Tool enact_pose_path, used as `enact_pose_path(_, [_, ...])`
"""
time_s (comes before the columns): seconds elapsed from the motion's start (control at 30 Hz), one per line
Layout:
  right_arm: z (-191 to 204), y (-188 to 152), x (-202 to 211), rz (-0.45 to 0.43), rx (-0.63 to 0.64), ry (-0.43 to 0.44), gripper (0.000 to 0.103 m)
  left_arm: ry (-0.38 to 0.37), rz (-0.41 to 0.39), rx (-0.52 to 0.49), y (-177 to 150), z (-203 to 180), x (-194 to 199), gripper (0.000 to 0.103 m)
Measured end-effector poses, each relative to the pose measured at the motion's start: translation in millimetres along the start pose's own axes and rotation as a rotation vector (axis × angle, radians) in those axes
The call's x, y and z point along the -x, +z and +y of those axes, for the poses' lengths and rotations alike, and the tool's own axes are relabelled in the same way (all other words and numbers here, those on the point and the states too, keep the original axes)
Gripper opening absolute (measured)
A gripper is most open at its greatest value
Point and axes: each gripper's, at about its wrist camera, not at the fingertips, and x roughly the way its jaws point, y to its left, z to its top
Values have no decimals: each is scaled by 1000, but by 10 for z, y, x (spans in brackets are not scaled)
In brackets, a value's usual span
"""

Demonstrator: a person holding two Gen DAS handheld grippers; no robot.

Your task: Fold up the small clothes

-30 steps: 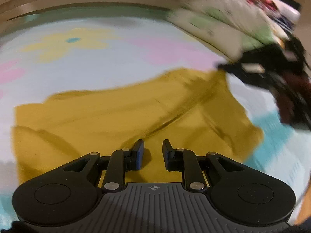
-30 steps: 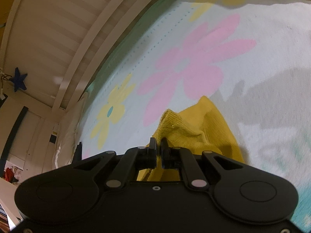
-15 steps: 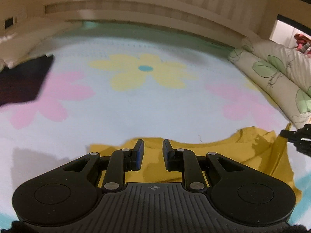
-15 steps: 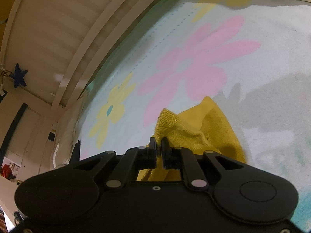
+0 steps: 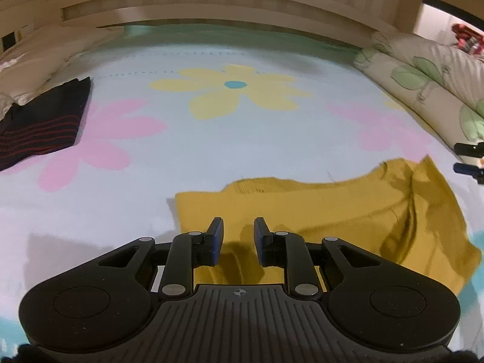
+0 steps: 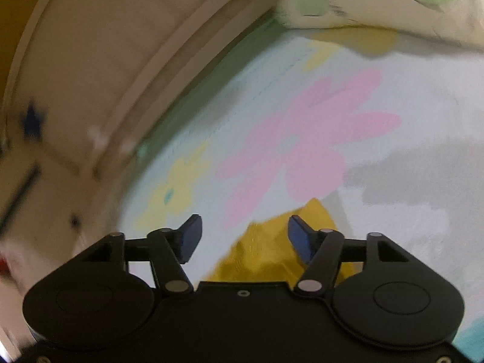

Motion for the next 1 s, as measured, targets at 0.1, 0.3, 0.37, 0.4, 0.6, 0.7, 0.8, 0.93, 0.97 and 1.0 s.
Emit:
enact_pose_path(0.1, [337,-170,-11,95,186,33,65,7,19,23,-42,76,49,21])
enact_pose_path(0.3, [909,-684,-303,334,281,186,63,44,16,103,-38,303,136,21])
enact_pose_path(0.37, [1071,-849,-400,407,328,213,61,50,14,115,-38,374,161,21])
enact_pose_path(0.4, [1153,-924,-439,438,363,226,61,52,13,121,-42,400,171,21])
enact_pose_path(0.6, [1445,-1276,-605,543,563,276,61,45,7,181,-50,560,215,21])
enact_pose_path(0.7, [1480,-1305,-726,518,583,311,61,36,-1,200,-28,578,222,21])
enact_pose_path(0.8, [1503,-1185,-807,449,557,339,61,18,-4,211,-12,559,220,21])
enact_pose_path(0.93, [1554,-987,-989,340,469,322,61,-17,10,183,-15,462,192,21])
enact_pose_path(0.97, [1542,-934,-1024,311,444,308,61,-28,18,170,-20,429,180,21])
enact_pose_path(1.0, [1519,-879,-1052,285,421,287,61,-36,24,157,-28,393,171,21])
